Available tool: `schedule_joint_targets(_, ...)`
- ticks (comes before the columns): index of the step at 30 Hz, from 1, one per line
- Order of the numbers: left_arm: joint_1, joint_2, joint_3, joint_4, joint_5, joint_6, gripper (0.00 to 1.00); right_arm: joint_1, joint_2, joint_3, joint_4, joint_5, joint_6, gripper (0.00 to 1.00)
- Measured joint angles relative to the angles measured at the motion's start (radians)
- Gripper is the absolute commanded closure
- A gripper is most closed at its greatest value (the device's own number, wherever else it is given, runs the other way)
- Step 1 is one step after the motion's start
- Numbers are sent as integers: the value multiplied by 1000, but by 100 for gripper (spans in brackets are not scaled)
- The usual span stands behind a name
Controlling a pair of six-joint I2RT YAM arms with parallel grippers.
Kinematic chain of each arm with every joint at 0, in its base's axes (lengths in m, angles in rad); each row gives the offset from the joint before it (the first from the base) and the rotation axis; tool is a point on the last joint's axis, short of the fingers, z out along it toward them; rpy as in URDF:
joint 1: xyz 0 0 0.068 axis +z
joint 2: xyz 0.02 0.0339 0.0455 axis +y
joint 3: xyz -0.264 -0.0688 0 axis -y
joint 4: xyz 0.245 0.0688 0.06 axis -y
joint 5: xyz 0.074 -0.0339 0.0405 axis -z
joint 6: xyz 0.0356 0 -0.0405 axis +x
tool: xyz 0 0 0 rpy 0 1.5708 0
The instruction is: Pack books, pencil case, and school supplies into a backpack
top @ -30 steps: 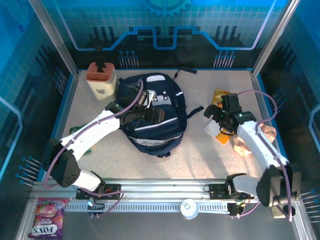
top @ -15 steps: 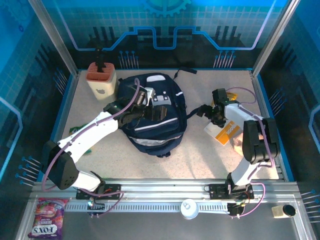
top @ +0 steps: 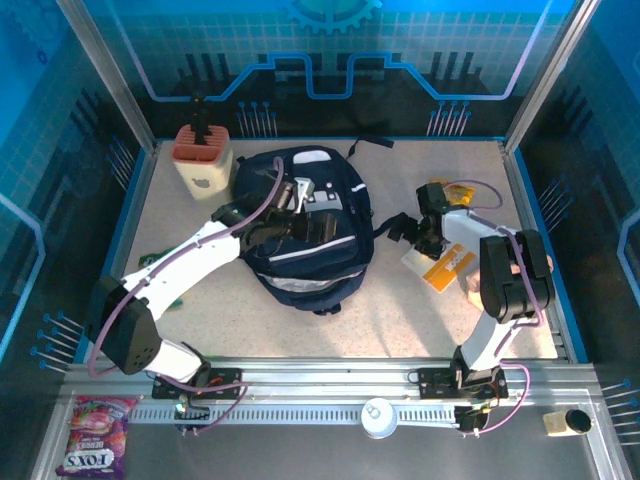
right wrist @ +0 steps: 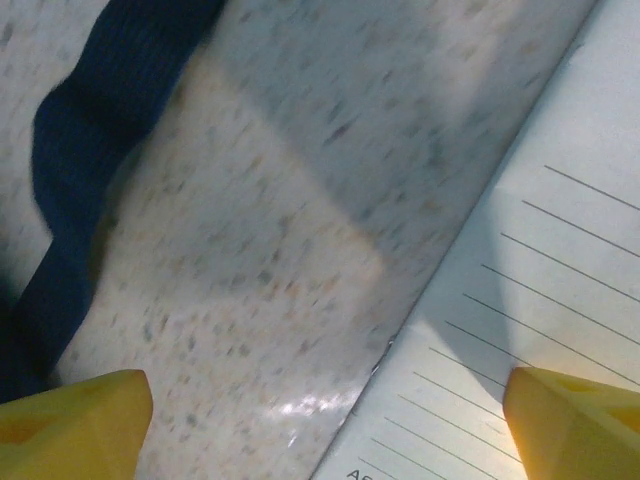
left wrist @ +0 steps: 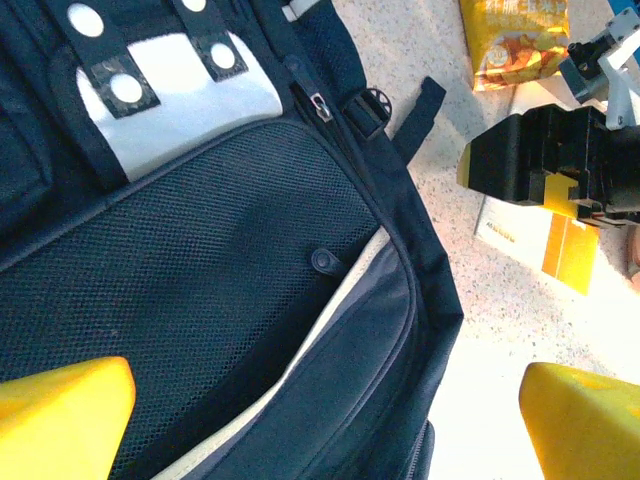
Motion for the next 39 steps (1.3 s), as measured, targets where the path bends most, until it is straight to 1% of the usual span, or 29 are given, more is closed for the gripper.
schedule_joint_targets(6, 0, 56, 44, -1, 50, -8, 1, 109, -118, -140, 16, -48, 16, 14)
schedule_joint_targets(10, -5, 93, 82, -1, 90, -26, 1, 117, -224, -232, -1, -71, 29, 15)
schedule_joint_targets(13, -26, 134, 122, -1, 111, -31, 1, 114, -298, -253, -46, -59, 28, 17)
schedule_joint_targets(15, -53, 164, 154, -3, 120, -39, 1, 92, -359, -253, -65, -41, 27, 20)
schedule_joint_targets(18, -105, 214, 205, -3, 134, -53, 2, 8, -436, -253, -74, -23, 18, 24)
schedule_joint_targets(20, -142, 257, 246, -3, 141, -70, 4, -56, -459, -257, -77, -13, 8, 29)
schedule_joint_targets(22, -171, 296, 281, -3, 143, -89, 6, -103, -461, -266, -80, -10, -3, 32)
schedule_joint_targets(29, -255, 426, 365, 4, 143, -192, 14, -207, -405, -285, -91, -19, -43, 34)
schedule_joint_targets(31, -273, 465, 396, 2, 143, -211, 16, -223, -378, -285, -87, -18, -52, 36)
schedule_joint_targets(34, -296, 530, 460, -2, 148, -235, 24, -231, -321, -285, -76, -24, -69, 41)
schedule_joint_targets(39, -317, 630, 566, -20, 152, -267, 36, -231, -259, -281, -69, -40, -82, 42)
